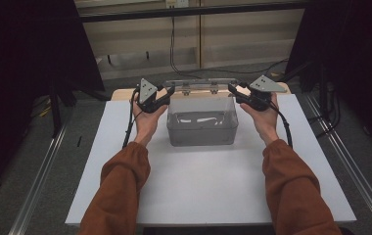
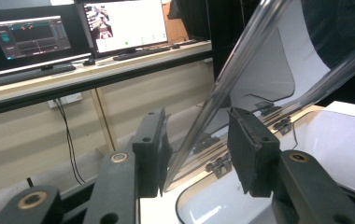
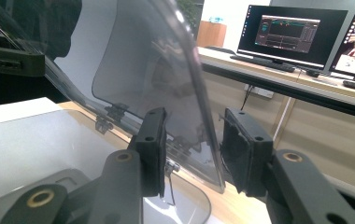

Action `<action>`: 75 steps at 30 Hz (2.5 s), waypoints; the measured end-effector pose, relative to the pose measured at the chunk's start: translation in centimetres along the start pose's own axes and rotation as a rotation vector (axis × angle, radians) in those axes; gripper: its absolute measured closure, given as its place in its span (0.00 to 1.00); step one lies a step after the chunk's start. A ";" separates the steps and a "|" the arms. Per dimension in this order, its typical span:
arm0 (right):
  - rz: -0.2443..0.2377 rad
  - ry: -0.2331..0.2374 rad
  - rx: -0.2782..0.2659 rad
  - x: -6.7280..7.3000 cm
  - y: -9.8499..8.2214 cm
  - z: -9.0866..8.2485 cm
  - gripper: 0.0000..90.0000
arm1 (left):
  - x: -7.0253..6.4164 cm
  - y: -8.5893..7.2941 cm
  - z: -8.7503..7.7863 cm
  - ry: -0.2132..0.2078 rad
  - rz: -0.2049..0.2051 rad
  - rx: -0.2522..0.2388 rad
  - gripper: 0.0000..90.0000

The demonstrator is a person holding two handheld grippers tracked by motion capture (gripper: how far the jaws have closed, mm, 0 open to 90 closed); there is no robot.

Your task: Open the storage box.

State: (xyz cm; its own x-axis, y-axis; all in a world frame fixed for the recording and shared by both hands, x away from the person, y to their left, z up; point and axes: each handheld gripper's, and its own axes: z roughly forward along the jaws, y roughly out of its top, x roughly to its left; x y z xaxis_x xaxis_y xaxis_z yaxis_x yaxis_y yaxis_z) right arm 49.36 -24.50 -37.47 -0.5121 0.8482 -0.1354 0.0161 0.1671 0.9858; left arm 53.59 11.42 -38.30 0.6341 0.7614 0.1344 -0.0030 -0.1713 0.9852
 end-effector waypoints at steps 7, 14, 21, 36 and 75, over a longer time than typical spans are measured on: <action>0.004 -0.004 0.014 -0.3 -0.3 0.7 0.66 | 0.3 0.0 0.3 -0.008 0.000 0.005 0.69; 0.012 -0.007 0.037 -0.7 -1.0 1.5 0.66 | 0.6 -0.1 0.9 -0.012 -0.001 0.008 0.76; 0.027 -0.015 0.042 -1.2 -1.4 2.1 0.64 | 1.3 -0.4 1.1 -0.015 -0.013 0.018 0.80; 0.066 0.004 0.070 -1.6 -2.6 3.9 0.63 | 1.8 -0.8 2.1 -0.013 -0.013 0.043 0.84; 0.141 0.015 0.086 -3.2 -2.9 5.8 0.78 | 2.5 -2.0 4.3 -0.012 -0.156 0.137 0.82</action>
State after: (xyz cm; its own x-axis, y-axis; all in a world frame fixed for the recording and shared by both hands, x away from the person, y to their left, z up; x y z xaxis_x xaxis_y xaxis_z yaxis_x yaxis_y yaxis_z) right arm 55.95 -24.74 -40.52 -0.5125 0.8587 0.0055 0.1613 0.0900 0.9828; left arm 58.49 11.02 -40.37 0.6277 0.7782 -0.0208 0.2008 -0.1360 0.9701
